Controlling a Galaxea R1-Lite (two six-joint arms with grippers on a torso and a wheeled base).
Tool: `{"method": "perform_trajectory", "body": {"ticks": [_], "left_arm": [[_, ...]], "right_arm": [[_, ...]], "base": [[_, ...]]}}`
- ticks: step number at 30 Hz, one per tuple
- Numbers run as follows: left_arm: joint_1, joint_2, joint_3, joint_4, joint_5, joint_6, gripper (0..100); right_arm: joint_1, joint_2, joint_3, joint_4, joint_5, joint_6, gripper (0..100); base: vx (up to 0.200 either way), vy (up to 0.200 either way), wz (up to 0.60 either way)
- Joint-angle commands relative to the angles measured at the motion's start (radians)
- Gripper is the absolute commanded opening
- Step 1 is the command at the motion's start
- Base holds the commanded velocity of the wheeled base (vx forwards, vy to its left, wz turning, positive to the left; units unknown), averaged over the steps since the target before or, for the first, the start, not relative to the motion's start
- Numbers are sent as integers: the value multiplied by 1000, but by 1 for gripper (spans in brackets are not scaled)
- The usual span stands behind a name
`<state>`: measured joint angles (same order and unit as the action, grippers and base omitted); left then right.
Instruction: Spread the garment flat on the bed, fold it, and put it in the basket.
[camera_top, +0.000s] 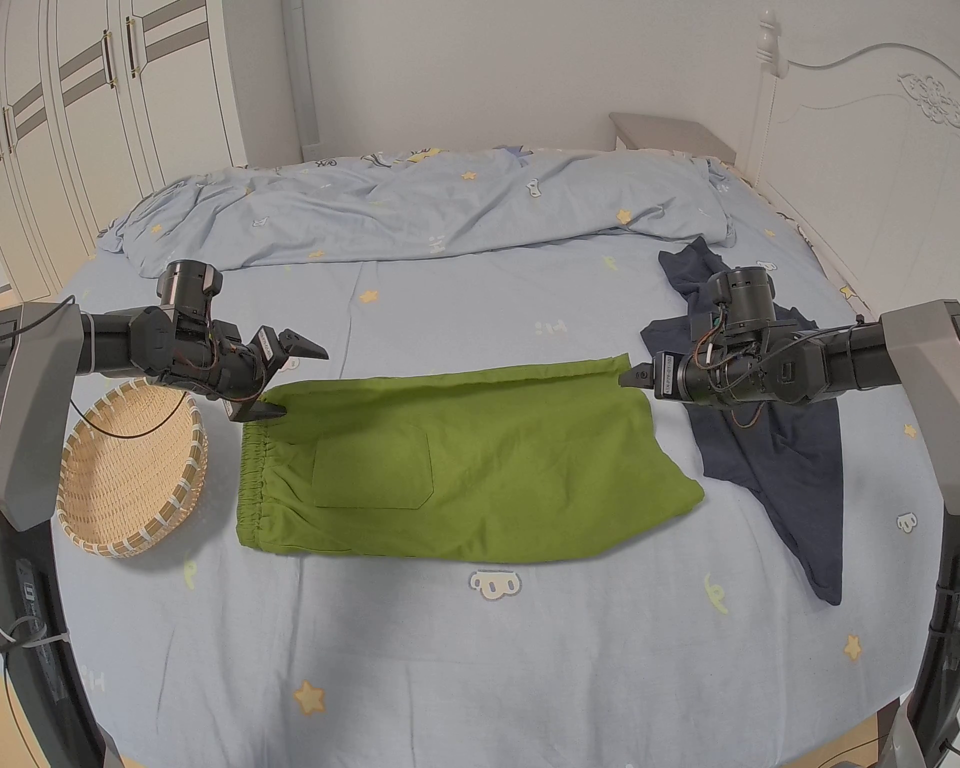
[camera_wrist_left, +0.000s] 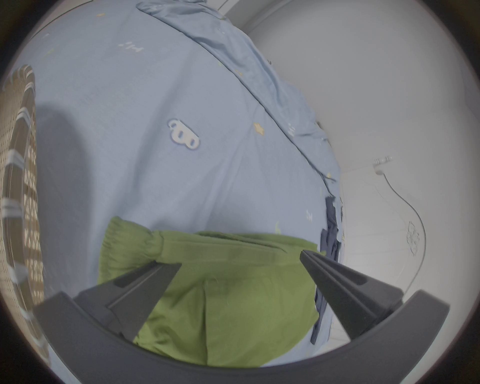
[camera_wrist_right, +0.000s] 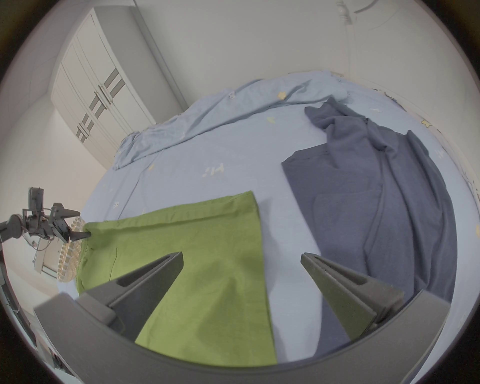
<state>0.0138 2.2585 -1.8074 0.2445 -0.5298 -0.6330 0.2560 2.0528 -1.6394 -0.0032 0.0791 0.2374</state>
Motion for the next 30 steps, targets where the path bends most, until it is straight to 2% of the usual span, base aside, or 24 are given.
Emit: {"method": "perform_trajectory", "body": {"ticks": [1, 10, 13, 14, 18, 20, 24, 26, 28, 29, 30], "left_arm": [[15, 56, -43, -24, 42, -17, 100], [21, 33, -32, -16, 60, -16, 100], [21, -16, -9, -13, 67, -17, 100], [18, -79, 31, -13, 60, -19, 100], [6, -182, 111, -13, 59, -17, 100], [-2, -252, 220, -25, 54, -7, 100], [0, -293, 378, -74, 48, -4, 100], [6, -301, 458, -132, 48, -2, 100], [8, -309, 548, -212, 48, 6, 100], [8, -309, 548, -212, 48, 6, 100], [12, -309, 614, -269, 47, 59, 100]], "right_arm": [[-15, -65, 89, -61, 4, 6, 100], [-20, -141, 167, -83, 7, 75, 100], [-40, -148, 202, -84, 30, 86, 100], [-57, -152, 214, -83, 67, 75, 100], [-83, -164, 187, -38, 76, 71, 100], [-124, -161, 144, 43, 120, 65, 100], [-184, -152, 81, 135, 303, 60, 100], [-199, -128, 55, 157, 341, 57, 100], [-202, -100, 42, 160, 346, 51, 100], [-202, -100, 42, 160, 346, 51, 100], [-201, -89, 41, 160, 347, 49, 100]], "base": [[0, 0, 0], [0, 0, 0], [0, 0, 0], [0, 0, 0], [0, 0, 0], [0, 0, 0], [0, 0, 0], [0, 0, 0], [0, 0, 0], [0, 0, 0], [0, 0, 0]]}}
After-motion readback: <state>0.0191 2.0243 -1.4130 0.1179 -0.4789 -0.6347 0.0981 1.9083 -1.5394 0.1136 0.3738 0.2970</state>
